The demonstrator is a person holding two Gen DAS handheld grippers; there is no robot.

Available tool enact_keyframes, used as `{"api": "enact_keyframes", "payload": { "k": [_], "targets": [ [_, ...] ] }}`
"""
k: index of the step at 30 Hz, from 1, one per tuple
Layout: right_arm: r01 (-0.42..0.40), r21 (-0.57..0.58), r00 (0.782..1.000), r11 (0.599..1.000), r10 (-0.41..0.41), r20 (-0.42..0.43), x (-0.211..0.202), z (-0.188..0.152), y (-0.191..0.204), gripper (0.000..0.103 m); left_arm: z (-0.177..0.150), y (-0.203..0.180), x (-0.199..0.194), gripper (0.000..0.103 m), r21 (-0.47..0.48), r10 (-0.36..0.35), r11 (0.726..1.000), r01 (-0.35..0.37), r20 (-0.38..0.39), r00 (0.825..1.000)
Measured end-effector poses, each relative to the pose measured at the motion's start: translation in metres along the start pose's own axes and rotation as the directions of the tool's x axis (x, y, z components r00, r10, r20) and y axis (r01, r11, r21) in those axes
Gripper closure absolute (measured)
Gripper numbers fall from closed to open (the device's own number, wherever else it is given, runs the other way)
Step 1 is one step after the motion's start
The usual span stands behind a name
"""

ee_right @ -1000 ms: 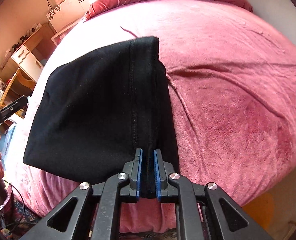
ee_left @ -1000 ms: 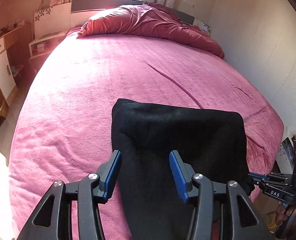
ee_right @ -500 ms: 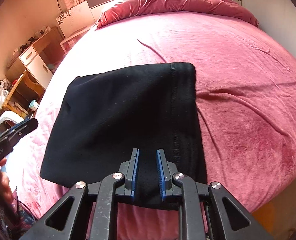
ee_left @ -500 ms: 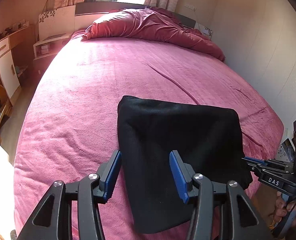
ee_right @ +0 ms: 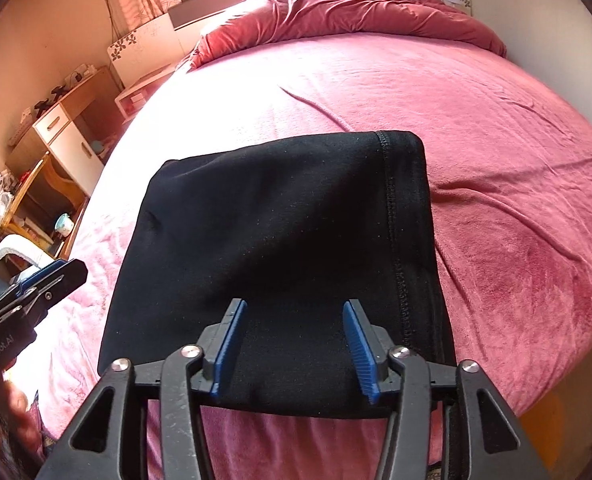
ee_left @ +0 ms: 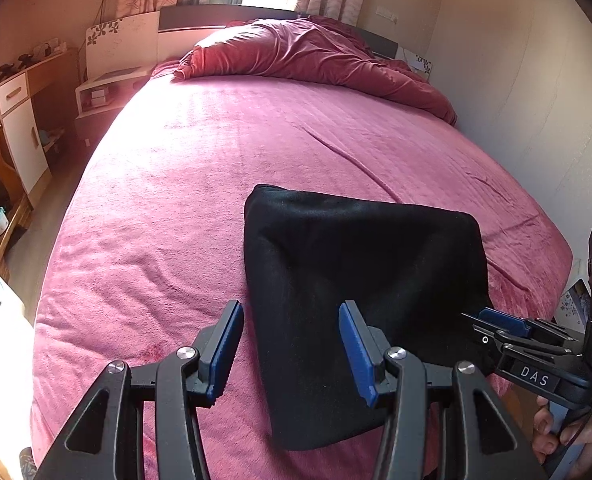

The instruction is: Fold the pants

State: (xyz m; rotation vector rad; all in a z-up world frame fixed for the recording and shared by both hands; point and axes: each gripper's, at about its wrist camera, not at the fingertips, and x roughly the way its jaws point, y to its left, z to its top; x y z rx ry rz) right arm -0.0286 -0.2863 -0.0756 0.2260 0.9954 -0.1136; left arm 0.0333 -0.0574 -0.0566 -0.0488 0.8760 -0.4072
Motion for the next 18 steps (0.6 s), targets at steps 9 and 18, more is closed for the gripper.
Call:
{"api": "enact_keyframes", "payload": {
  "k": [9, 18],
  "targets": [
    [-0.027, 0.056, 0.999, 0.998, 0.025, 0.042, -0.017, -0.006, -0.009, 0.038, -0.005, 0.006, -0.017, 0.052, -0.032, 0.016, 0.999, -0.015, 0.040, 0.999],
    [-0.093, 0.174, 0.996, 0.980, 0.094, 0.003, -0.003, 0.011, -0.090, 0.014, -0.011, 0.038, 0.003, 0.052, -0.116, -0.209, 0.972, 0.203, -0.041, 0.977]
  ]
}}
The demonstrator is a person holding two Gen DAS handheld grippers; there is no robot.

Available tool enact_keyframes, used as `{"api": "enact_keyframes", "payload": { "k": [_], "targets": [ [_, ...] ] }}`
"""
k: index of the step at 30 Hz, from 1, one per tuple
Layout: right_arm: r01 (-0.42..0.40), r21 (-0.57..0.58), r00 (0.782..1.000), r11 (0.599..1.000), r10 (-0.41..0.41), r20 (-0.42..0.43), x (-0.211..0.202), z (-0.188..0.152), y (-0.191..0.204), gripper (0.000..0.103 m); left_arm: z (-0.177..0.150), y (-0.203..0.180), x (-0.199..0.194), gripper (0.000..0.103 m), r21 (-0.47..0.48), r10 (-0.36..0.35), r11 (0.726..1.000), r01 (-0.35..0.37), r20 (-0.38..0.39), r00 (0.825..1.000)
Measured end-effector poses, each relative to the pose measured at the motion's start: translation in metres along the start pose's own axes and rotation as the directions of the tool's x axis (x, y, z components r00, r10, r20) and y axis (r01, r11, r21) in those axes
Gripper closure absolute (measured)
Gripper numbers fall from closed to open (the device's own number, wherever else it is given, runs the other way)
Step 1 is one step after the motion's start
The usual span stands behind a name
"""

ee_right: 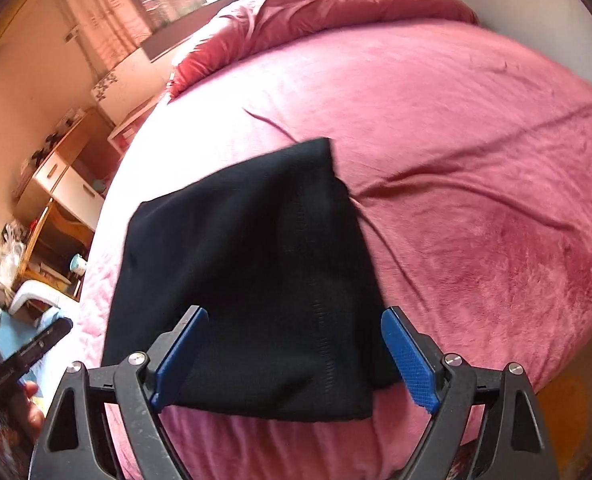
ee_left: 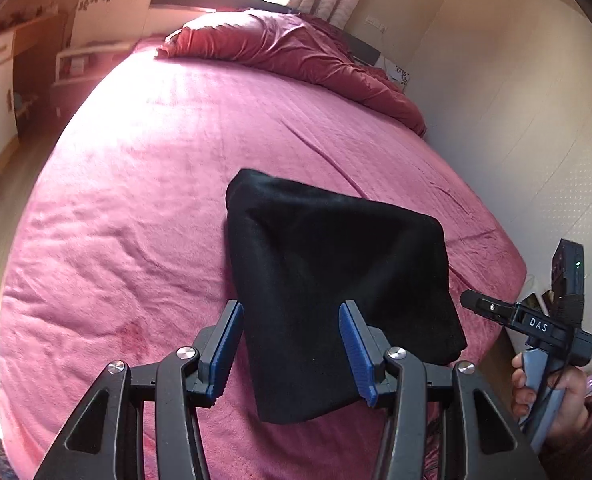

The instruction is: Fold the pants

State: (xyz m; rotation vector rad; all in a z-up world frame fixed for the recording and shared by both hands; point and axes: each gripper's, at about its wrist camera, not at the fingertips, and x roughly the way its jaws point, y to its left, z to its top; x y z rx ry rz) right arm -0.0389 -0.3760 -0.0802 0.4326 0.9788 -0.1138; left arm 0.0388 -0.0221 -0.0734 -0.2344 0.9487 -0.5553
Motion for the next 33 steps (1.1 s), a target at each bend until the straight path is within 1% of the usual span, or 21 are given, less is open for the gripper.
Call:
{"api": "enact_keyframes", "payload": {
  "k": [1, 3, 5, 6, 7, 8, 10, 12, 13, 14, 16, 17, 18, 21, 22, 25, 27, 29, 30, 32, 33],
  "targets": [
    [-0.004, 0.021, 1.000, 1.000, 0.004, -0.018, 0.007, 0.002, -0.009, 0.014, -0.001, 0.006, 0.009, 0.052, -0.024, -0.005, 1.000, 0.005, -0.026, 1.000],
    [-0.038, 0.073, 0.998, 0.997, 0.042, -0.050, 0.024, 0.009, -0.028, 0.014, 0.000, 0.020, 0.026, 0.052, -0.077, -0.028, 0.997, 0.023, -0.065, 0.997],
    [-0.117, 0.138, 0.989, 0.983, 0.129, -0.076, 0.040, 0.015, -0.042, 0.014, 0.003, 0.029, 0.042, 0.052, -0.122, -0.060, 0.991, 0.048, -0.097, 0.993],
    [-0.161, 0.166, 0.981, 0.973, 0.177, -0.086, 0.049, 0.019, -0.047, 0.014, 0.005, 0.032, 0.049, 0.050, -0.141, -0.081, 0.988, 0.065, -0.109, 0.991],
    [-0.180, 0.185, 0.975, 0.966, 0.200, -0.095, 0.058, 0.021, -0.051, 0.015, 0.007, 0.033, 0.056, 0.048, -0.152, -0.097, 0.985, 0.079, -0.116, 0.988],
    [-0.187, 0.196, 0.971, 0.962, 0.212, -0.111, 0.067, 0.025, -0.053, 0.017, 0.010, 0.034, 0.064, 0.045, -0.160, -0.106, 0.983, 0.086, -0.125, 0.987],
    [-0.208, 0.210, 0.958, 0.955, 0.243, -0.153, 0.085, 0.029, -0.055, 0.022, 0.014, 0.036, 0.081, 0.045, -0.185, -0.120, 0.979, 0.090, -0.161, 0.980],
    [-0.223, 0.196, 0.949, 0.955, 0.259, -0.179, 0.096, 0.031, -0.054, 0.028, 0.015, 0.038, 0.099, 0.046, -0.222, -0.170, 0.967, 0.124, -0.198, 0.965],
    [-0.231, 0.180, 0.946, 0.956, 0.264, -0.186, 0.098, 0.033, -0.051, 0.035, 0.015, 0.038, 0.105, 0.048, -0.240, -0.190, 0.961, 0.137, -0.212, 0.959],
    [-0.235, 0.159, 0.944, 0.959, 0.264, -0.196, 0.097, 0.034, -0.048, 0.042, 0.015, 0.037, 0.107, 0.050, -0.241, -0.201, 0.959, 0.148, -0.211, 0.957],
    [-0.238, 0.123, 0.946, 0.964, 0.258, -0.196, 0.092, 0.037, -0.041, 0.054, 0.018, 0.034, 0.105, 0.064, -0.217, -0.224, 0.959, 0.180, -0.201, 0.954],
    [-0.242, 0.104, 0.948, 0.965, 0.258, -0.186, 0.085, 0.039, -0.035, 0.058, 0.019, 0.033, 0.101, 0.066, -0.214, -0.237, 0.957, 0.195, -0.191, 0.953],
    [-0.250, 0.086, 0.949, 0.964, 0.262, -0.175, 0.081, 0.042, -0.030, 0.059, 0.022, 0.034, 0.095, 0.070, -0.216, -0.258, 0.951, 0.220, -0.169, 0.951],
    [-0.296, 0.044, 0.944, 0.954, 0.299, -0.139, 0.072, 0.056, -0.005, 0.060, 0.039, 0.033, 0.068, 0.071, -0.203, -0.282, 0.944, 0.259, -0.088, 0.956],
    [-0.311, 0.027, 0.941, 0.950, 0.312, -0.133, 0.072, 0.063, 0.005, 0.060, 0.047, 0.033, 0.057, 0.071, -0.187, -0.279, 0.946, 0.265, -0.054, 0.959],
    [-0.369, -0.022, 0.923, 0.929, 0.364, -0.123, 0.085, 0.091, 0.043, 0.060, 0.075, 0.047, 0.031, 0.071, -0.167, -0.242, 0.955, 0.244, 0.032, 0.970],
    [-0.391, -0.047, 0.915, 0.919, 0.382, -0.126, 0.100, 0.107, 0.070, 0.060, 0.093, 0.060, 0.022, 0.071, -0.150, -0.195, 0.968, 0.203, 0.065, 0.979],
    [-0.390, -0.071, 0.914, 0.918, 0.377, -0.147, 0.123, 0.123, 0.096, 0.060, 0.107, 0.081, 0.024, 0.071, -0.183, -0.164, 0.968, 0.174, 0.067, 0.984],
    [-0.386, -0.074, 0.915, 0.919, 0.372, -0.159, 0.136, 0.129, 0.105, 0.060, 0.114, 0.091, 0.028, 0.070, -0.193, -0.136, 0.970, 0.145, 0.059, 0.989],
    [-0.367, -0.073, 0.917, 0.927, 0.347, -0.197, 0.163, 0.135, 0.119, 0.059, 0.119, 0.109, 0.042, 0.069, -0.204, -0.061, 0.977, 0.064, 0.023, 0.998],
    [-0.336, -0.082, 0.924, 0.938, 0.312, -0.220, 0.178, 0.136, 0.124, 0.058, 0.119, 0.117, 0.052, 0.064, -0.208, -0.016, 0.978, 0.013, -0.010, 1.000]
  ]
}}
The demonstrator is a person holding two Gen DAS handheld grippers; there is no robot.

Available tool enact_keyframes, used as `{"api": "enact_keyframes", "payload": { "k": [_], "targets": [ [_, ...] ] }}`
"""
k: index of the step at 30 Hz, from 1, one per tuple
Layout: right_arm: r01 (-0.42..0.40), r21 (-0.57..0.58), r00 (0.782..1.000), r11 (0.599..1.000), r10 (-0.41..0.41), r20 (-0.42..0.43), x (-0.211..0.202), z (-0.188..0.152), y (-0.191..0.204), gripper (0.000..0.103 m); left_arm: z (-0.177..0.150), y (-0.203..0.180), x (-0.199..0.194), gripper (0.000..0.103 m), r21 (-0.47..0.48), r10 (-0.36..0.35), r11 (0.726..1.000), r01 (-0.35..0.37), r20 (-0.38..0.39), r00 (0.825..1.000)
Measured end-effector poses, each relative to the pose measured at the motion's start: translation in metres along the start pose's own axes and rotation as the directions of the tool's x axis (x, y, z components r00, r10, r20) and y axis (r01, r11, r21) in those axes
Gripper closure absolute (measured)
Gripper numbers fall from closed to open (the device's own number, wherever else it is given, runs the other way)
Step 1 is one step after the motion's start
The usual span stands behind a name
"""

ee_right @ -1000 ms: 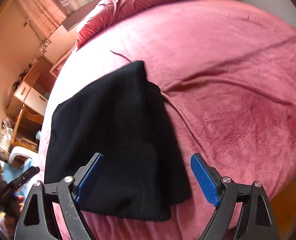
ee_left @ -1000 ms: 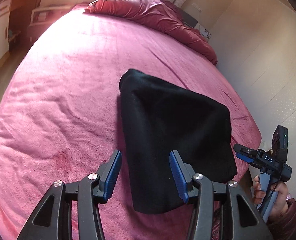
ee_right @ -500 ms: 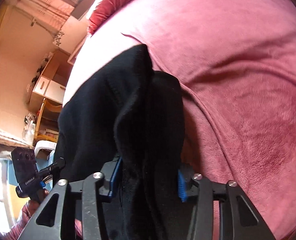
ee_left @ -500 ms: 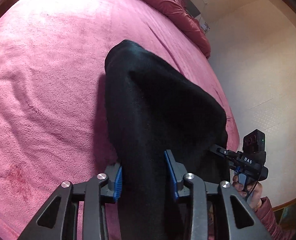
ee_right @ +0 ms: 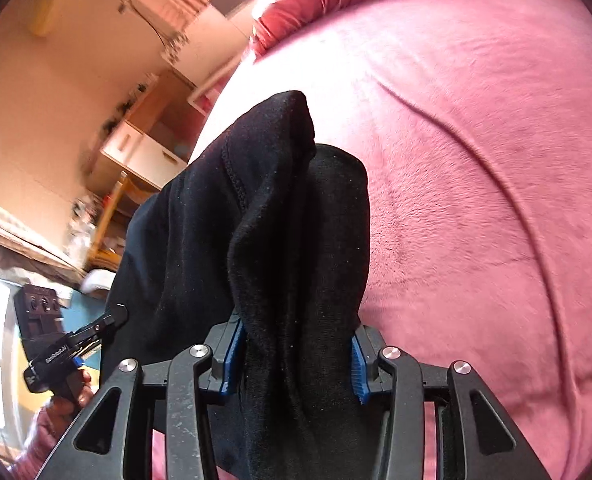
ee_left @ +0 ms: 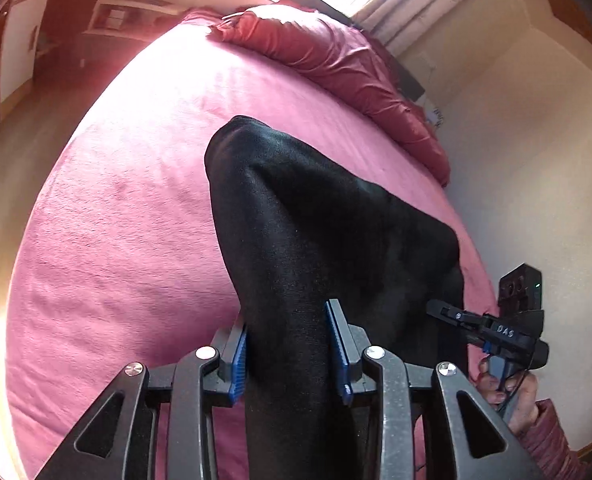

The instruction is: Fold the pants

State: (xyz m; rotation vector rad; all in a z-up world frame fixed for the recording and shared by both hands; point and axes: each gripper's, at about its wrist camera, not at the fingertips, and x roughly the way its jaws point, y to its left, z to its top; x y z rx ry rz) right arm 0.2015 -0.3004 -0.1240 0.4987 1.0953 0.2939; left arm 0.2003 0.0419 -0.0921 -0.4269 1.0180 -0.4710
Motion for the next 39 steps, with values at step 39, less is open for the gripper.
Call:
{"api": "enact_keyframes", "payload": {
  "k": [39],
  "targets": [
    [0.452, -0.224, 0.864, 0.864, -0.361, 0.350, -0.091, -0.131, 0.143, 0.028, -0.121, -0.105, -0.119, 0.031, 0.096, 0.393, 0.884, -0.457, 0.376, 0.840]
  ]
}}
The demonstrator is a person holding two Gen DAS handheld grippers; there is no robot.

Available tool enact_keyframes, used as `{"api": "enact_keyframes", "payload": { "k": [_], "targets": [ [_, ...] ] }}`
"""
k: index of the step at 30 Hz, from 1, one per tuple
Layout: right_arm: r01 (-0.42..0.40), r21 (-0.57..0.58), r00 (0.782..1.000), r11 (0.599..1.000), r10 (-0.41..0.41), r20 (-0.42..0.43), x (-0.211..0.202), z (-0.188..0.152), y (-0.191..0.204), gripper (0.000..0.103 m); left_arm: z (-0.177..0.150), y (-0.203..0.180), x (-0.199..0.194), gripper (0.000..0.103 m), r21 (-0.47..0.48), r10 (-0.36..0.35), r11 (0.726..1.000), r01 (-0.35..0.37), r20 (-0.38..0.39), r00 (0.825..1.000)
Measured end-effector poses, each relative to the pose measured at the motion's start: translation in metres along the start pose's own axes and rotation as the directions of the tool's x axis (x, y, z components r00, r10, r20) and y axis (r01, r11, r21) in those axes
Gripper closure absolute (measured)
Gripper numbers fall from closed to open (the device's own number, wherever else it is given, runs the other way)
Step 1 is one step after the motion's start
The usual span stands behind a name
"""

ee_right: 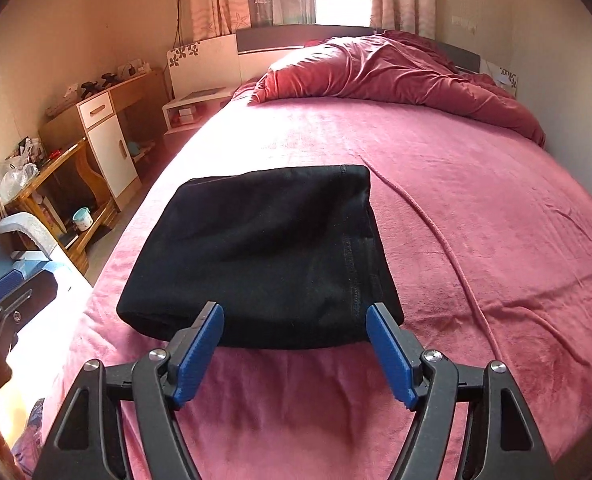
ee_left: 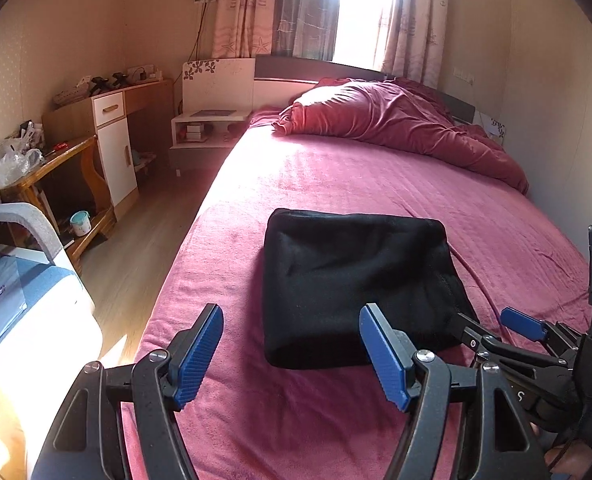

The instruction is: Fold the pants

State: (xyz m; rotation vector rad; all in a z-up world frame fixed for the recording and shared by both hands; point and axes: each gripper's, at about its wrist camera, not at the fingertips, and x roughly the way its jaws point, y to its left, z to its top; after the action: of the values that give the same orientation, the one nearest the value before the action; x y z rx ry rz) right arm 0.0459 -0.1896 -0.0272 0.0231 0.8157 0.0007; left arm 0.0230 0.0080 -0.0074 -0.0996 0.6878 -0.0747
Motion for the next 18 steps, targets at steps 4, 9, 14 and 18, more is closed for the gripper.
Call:
{"api": "enact_keyframes", "payload": {
  "k": [4, 9, 14, 18],
  "targets": [
    [0.014, -0.002, 1.000, 1.000, -0.014, 0.013, -0.007, -0.003, -0.001, 0.028, -0.003, -0.003, -0.003, 0.031, -0.001, 0.045, 0.999, -0.045, 0.007, 0.999],
    [0.019, 0.001, 1.000, 1.000, -0.019, 0.025, -0.014, -0.005, -0.001, 0.028, -0.005, -0.003, -0.003, 0.031, -0.009, 0.066, 0.998, -0.066, 0.010, 0.998],
    [0.019, -0.005, 0.999, 1.000, -0.019, 0.033, -0.018, -0.005, 0.001, 0.028, -0.007, -0.002, -0.005, 0.031, -0.005, 0.068, 0.998, -0.068, 0.014, 0.998],
    [0.020, -0.003, 0.999, 1.000, -0.020, 0.035, -0.019, -0.005, 0.002, 0.028, -0.007, -0.004, -0.007, 0.031, 0.002, 0.063, 0.998, -0.063, 0.023, 0.998]
  ]
}}
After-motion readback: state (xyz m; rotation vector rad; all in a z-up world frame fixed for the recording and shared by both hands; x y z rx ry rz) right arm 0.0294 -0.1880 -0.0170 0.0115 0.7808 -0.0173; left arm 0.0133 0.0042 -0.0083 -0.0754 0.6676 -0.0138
